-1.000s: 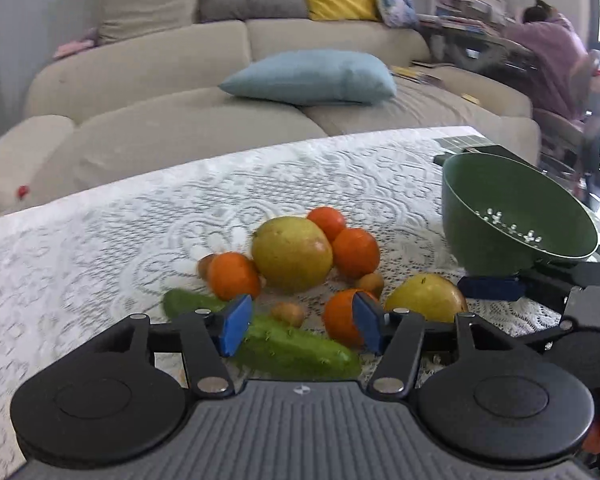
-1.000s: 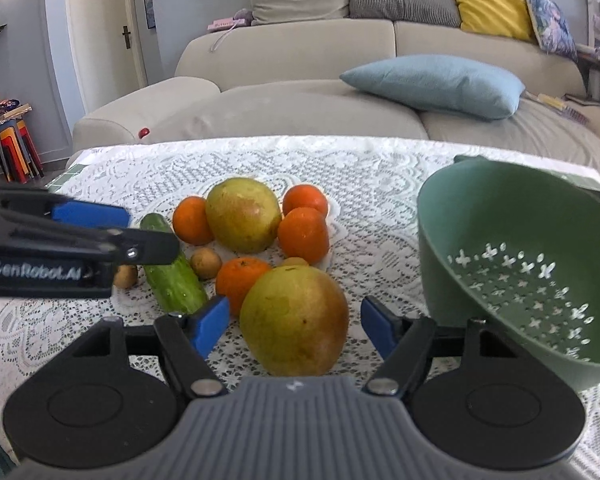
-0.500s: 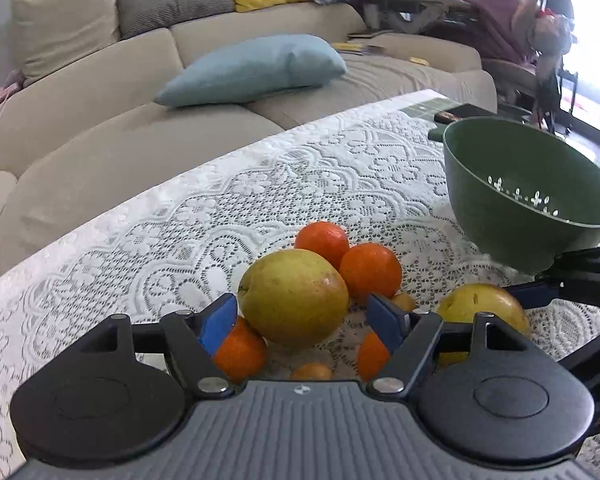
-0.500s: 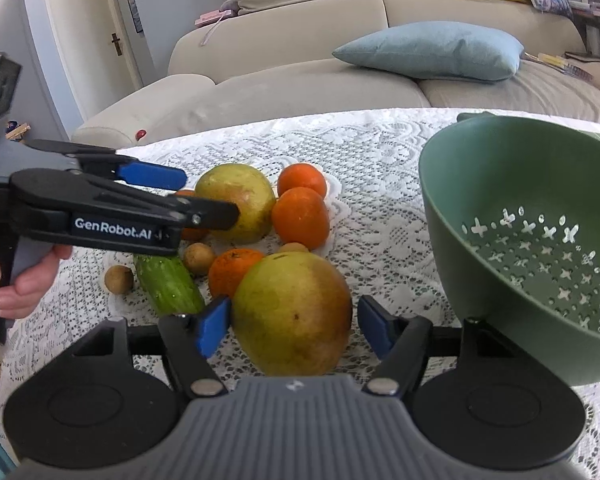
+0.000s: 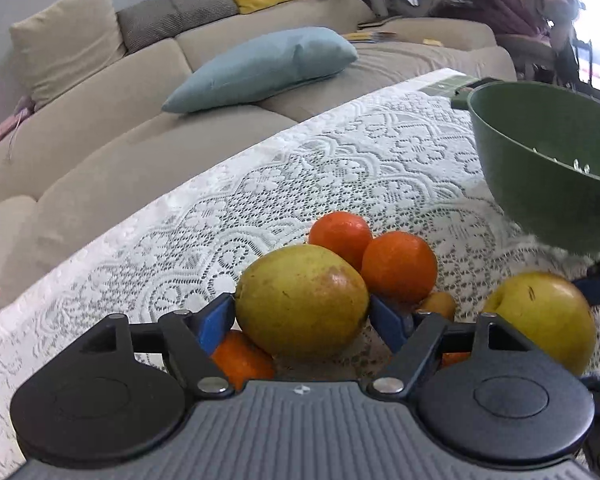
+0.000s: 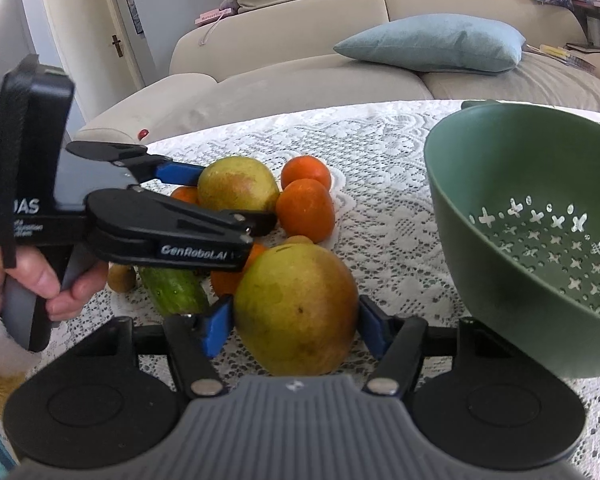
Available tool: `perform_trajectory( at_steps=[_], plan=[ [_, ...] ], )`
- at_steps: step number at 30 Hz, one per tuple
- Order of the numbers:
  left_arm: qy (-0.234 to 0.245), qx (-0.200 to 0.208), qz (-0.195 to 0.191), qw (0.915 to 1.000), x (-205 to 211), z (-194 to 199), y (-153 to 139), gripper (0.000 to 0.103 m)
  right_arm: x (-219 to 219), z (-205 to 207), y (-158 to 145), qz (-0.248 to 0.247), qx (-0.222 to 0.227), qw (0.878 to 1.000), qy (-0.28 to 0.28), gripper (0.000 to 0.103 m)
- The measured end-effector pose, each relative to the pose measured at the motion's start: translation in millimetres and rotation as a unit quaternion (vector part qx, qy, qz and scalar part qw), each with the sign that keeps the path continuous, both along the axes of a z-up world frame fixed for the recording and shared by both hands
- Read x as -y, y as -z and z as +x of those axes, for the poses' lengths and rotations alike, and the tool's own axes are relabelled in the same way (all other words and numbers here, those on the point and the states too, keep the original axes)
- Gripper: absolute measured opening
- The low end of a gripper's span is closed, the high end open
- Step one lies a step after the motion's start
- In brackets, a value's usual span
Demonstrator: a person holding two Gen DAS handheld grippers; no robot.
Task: Organize fruits
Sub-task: 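Close the left gripper on one pear while the right gripper closes on another pear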
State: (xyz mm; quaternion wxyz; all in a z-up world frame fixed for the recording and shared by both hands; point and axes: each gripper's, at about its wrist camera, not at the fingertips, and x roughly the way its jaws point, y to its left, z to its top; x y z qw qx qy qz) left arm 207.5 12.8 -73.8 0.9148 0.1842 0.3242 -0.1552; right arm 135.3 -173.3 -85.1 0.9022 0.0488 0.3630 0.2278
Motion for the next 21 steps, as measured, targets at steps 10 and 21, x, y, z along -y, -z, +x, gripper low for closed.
perform_trajectory(
  at_steps=[10, 21],
  plan=[
    [-0.023, 0.008, -0.026, 0.9994, 1, -3, -2, 0.084, 1, -3, 0, 0.001, 0.006, 1.000, -0.004, 0.062],
    [-0.045, 0.023, -0.054, 0.9973, -2, -21, -19, 0.083, 1, -14, -7, -0.008, 0.037, 0.999, -0.020, 0.062]
  ],
)
